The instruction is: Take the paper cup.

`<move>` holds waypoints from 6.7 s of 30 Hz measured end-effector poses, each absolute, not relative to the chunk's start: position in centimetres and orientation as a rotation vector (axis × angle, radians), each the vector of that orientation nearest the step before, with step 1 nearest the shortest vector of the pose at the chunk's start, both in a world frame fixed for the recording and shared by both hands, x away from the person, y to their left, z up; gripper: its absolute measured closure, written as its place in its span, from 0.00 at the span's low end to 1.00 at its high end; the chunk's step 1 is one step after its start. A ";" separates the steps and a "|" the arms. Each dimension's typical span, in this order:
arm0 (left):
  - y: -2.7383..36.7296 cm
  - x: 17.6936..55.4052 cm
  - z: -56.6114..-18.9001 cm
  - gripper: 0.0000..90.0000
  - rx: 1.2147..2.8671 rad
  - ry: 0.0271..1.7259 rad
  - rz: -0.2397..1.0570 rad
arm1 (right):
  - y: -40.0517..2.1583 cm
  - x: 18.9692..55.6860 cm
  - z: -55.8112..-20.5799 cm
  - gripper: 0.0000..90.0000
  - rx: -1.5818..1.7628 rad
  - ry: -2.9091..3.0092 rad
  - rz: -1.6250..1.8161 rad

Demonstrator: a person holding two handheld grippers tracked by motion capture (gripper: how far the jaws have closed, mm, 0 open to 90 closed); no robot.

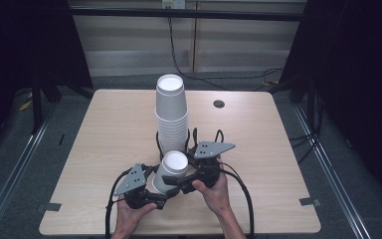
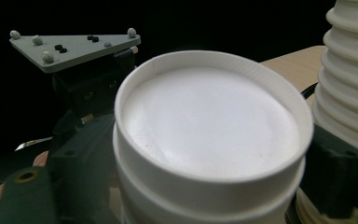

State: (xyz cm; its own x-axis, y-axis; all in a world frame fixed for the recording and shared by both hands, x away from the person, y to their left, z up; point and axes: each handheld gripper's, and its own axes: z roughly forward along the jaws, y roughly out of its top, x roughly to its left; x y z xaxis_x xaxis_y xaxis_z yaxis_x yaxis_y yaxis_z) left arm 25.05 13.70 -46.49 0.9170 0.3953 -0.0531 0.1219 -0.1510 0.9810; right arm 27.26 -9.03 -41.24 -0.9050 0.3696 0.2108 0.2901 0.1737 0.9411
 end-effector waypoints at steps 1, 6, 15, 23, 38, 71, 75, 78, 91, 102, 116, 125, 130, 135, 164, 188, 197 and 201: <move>13.7 25.1 -46.5 0.20 1.717 0.393 0.242 | -9.0 27.2 -41.2 0.14 0.659 2.355 1.867; 13.7 25.1 -46.5 0.20 1.728 0.392 0.234 | -9.0 27.2 -41.2 0.14 0.653 2.353 1.861; 14.2 25.1 -46.5 0.20 1.772 0.399 0.222 | -9.7 27.1 -41.0 0.14 0.666 2.327 1.867; 14.8 25.3 -46.3 0.20 1.792 0.419 0.200 | -10.4 26.9 -40.8 0.14 0.678 2.309 1.873; 15.9 25.4 -45.6 0.20 1.883 0.404 0.178 | -12.0 26.6 -40.8 0.14 0.680 2.299 1.831; 16.0 25.9 -43.8 0.20 2.131 0.361 0.225 | -13.0 26.3 -41.8 0.15 0.651 2.499 1.559; 16.0 26.0 -43.6 0.20 2.158 0.350 0.222 | -12.9 26.5 -42.0 0.15 0.639 2.564 1.486; 15.8 26.1 -43.5 0.20 2.190 0.341 0.227 | -13.1 26.7 -42.2 0.16 0.609 2.600 1.505; 14.2 26.3 -42.5 0.20 2.337 0.271 0.245 | -12.7 27.1 -42.7 0.18 0.551 2.735 1.420; 13.8 26.7 -42.2 0.20 2.396 0.253 0.243 | -12.0 27.5 -42.2 0.16 0.516 2.858 1.286; 13.1 27.1 -41.7 0.20 2.486 0.201 0.225 | -11.1 28.4 -42.3 0.20 0.470 2.968 1.157; 12.4 27.2 -42.1 0.20 2.525 0.181 0.205 | -10.6 28.9 -42.0 0.17 0.442 2.996 1.108; 12.0 27.1 -42.2 0.20 2.541 0.161 0.199 | -10.3 29.0 -41.9 0.19 0.437 3.025 1.028; 11.5 27.0 -42.3 0.20 2.558 0.140 0.185 | -10.0 29.2 -41.9 0.19 0.420 3.027 0.994; 9.8 26.3 -43.0 0.20 2.609 0.075 0.180 | -8.6 29.7 -42.7 0.20 0.340 3.172 0.917; 9.5 26.2 -42.9 0.20 2.591 0.059 0.169 | -8.2 30.1 -42.7 0.25 0.306 3.218 0.970; 9.6 26.0 -42.6 0.20 2.572 0.035 0.163 | -8.5 30.0 -42.5 0.27 0.274 3.230 0.958; 9.7 26.1 -42.7 0.18 2.552 0.046 0.169 | -8.5 30.0 -42.4 0.27 0.268 3.221 0.958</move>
State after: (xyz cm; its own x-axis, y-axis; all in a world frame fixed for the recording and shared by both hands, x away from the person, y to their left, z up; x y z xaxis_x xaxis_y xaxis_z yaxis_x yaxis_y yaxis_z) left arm 26.09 9.71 -42.70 0.9914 0.0692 0.1107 -0.0034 -0.8338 0.5521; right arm 29.97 -8.45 -42.39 -0.9613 0.0851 0.2622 0.2145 0.8283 0.5176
